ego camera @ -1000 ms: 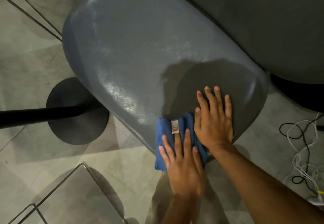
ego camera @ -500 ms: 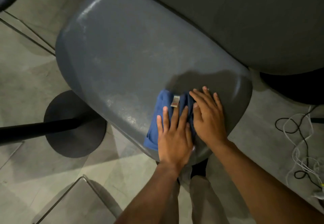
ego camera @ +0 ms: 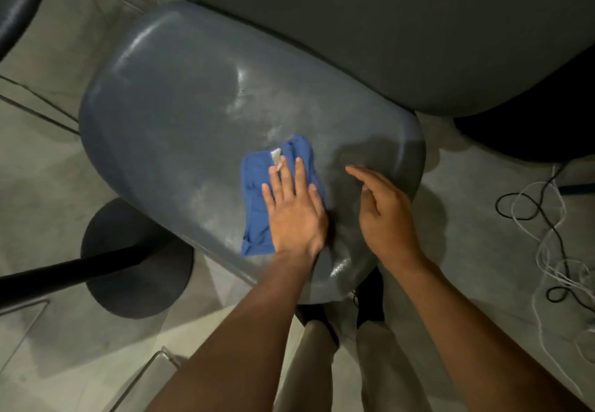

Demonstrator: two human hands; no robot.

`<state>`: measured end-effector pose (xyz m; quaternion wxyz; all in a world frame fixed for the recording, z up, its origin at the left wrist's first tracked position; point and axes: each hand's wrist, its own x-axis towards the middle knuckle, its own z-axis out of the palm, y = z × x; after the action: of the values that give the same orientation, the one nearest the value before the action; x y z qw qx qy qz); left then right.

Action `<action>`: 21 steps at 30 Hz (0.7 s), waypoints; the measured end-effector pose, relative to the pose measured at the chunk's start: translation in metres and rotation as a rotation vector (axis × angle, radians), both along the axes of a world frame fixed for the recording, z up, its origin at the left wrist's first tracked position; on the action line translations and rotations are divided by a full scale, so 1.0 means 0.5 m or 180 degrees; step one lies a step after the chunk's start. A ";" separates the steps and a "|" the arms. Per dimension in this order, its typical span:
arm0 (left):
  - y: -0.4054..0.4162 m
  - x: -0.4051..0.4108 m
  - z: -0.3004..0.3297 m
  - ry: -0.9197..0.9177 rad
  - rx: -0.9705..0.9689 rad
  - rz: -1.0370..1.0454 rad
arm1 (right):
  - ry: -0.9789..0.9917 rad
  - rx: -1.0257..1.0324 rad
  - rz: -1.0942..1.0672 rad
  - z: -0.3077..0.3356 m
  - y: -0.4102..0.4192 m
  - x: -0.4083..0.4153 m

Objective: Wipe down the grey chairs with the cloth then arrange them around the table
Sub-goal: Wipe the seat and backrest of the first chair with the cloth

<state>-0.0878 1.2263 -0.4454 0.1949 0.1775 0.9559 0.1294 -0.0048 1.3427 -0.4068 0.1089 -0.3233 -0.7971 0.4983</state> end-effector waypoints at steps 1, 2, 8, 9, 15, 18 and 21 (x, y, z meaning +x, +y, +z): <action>0.004 0.031 0.009 -0.0025 0.0116 -0.0302 | 0.0051 0.0050 -0.0069 0.002 0.003 -0.001; -0.003 0.062 0.020 -0.0053 0.0230 -0.0609 | 0.0074 0.0063 -0.0127 0.004 0.006 -0.001; -0.177 0.119 0.051 -0.0130 -0.0134 -0.1423 | -0.0067 0.0108 -0.0061 0.024 0.035 0.021; -0.201 0.103 0.051 -0.0192 -0.0213 -0.1262 | -0.0111 0.0146 -0.0032 0.023 0.039 0.028; -0.037 0.054 0.039 -0.0353 -0.0151 0.0148 | -0.0464 0.0610 -0.0086 0.002 0.043 0.059; 0.068 0.103 0.039 -0.0223 0.0121 -0.0273 | -0.0781 0.0580 -0.0389 -0.001 0.059 0.060; 0.036 0.140 0.056 -0.0223 0.0418 -0.0989 | -0.0777 -0.0081 -0.0753 0.004 0.072 0.055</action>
<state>-0.0177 1.2443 -0.4176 0.2338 0.3309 0.8991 0.1660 0.0229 1.3788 -0.4046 0.0652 -0.4743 -0.7544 0.4491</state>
